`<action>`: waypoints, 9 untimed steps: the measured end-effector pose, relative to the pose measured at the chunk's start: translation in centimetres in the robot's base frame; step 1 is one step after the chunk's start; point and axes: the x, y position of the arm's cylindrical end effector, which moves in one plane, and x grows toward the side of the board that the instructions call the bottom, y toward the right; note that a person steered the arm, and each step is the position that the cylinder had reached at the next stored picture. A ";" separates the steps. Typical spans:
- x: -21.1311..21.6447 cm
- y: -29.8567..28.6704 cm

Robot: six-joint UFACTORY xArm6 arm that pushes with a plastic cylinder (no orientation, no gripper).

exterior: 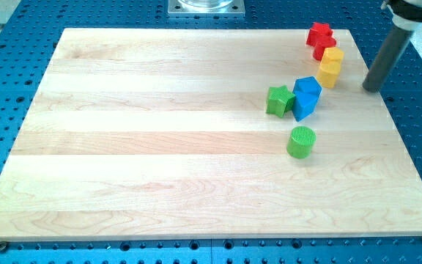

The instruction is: Push the yellow blocks into the blue cube

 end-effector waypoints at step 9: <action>-5.0 -8.1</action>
